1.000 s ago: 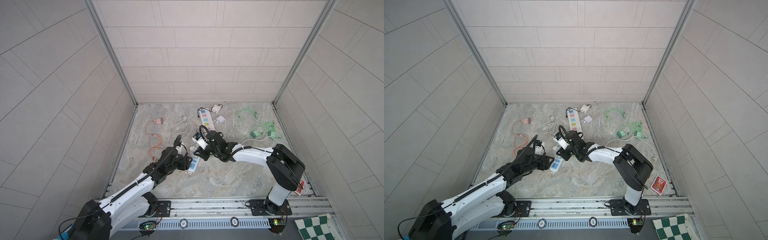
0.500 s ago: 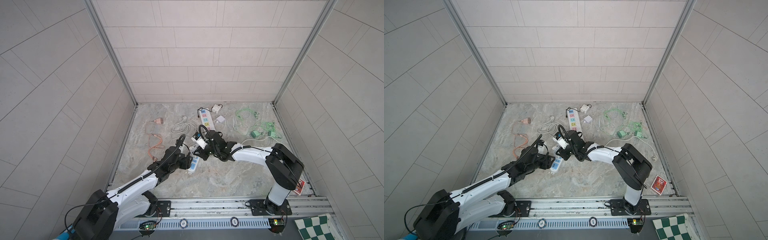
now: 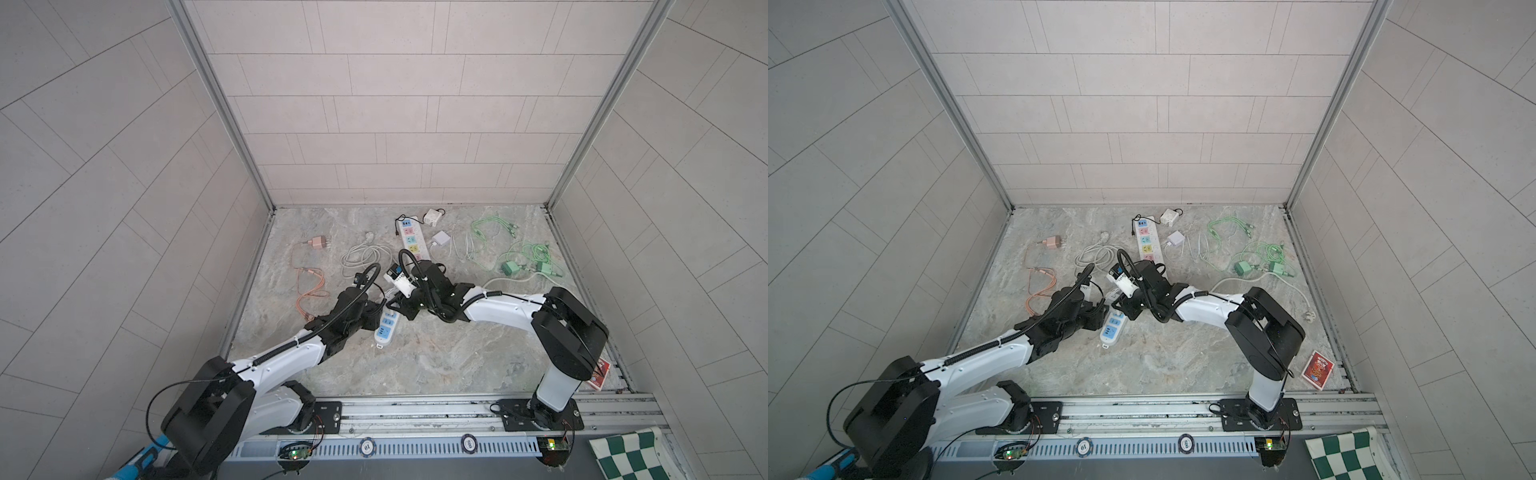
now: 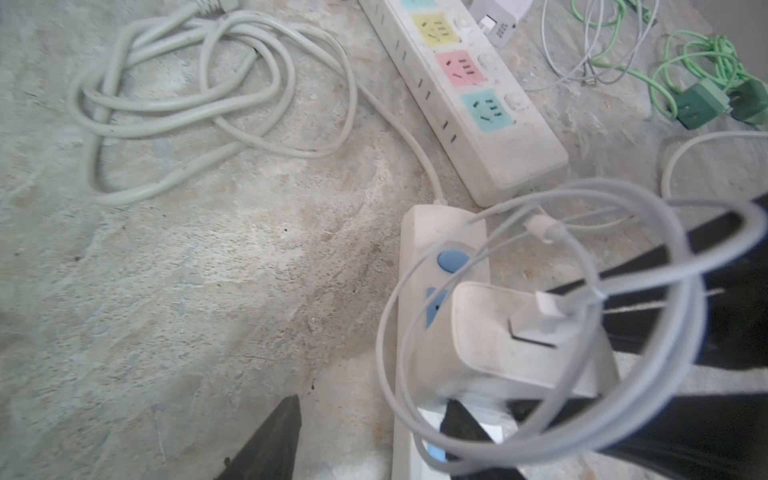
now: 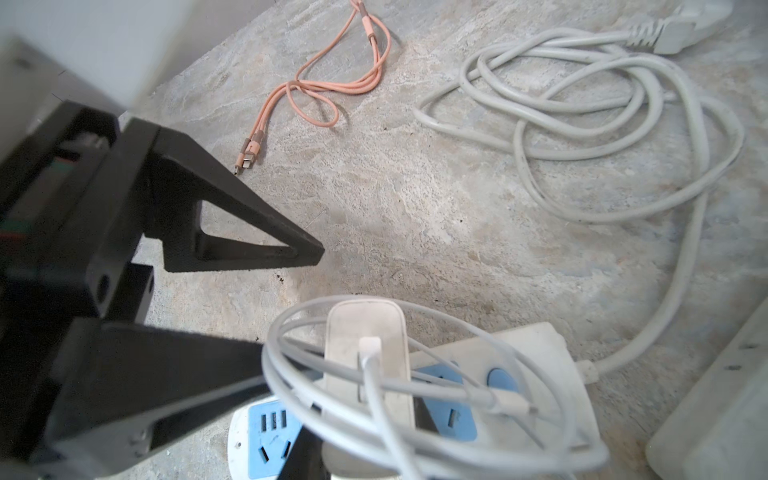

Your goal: Insert the plug

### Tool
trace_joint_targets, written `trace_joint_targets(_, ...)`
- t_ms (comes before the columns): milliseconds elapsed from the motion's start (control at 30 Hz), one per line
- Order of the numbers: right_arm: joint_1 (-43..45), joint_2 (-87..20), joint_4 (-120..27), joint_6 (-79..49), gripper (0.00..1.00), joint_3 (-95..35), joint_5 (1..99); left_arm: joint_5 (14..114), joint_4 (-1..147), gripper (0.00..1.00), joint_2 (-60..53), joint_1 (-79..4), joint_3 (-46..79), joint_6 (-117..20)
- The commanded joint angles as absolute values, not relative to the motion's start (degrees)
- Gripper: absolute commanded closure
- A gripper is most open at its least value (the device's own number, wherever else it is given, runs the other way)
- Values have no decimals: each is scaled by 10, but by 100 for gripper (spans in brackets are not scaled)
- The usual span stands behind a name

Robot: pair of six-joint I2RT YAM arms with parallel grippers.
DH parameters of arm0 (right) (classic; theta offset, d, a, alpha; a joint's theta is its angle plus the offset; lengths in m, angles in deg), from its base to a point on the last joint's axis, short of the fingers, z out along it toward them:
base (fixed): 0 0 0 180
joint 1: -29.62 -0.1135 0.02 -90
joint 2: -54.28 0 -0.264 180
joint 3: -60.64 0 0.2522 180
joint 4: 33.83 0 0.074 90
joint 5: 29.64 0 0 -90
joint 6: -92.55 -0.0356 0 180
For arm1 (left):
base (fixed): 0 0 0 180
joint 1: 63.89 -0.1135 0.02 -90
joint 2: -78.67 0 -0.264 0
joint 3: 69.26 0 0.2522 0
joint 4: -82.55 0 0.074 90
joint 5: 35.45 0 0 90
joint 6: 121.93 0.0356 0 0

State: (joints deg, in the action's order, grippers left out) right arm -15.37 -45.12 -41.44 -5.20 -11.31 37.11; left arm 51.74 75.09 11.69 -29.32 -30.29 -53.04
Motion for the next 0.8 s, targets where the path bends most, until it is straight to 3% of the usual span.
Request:
trace_joint_targets(0,-158,-425,-419,-47,98,-101,360,463,746,43,107,-293,-287,-520)
trace_joint_targets(767,-148,-434,-431,-26,99,-89,384,504,776,45,77,-293,-274,-524)
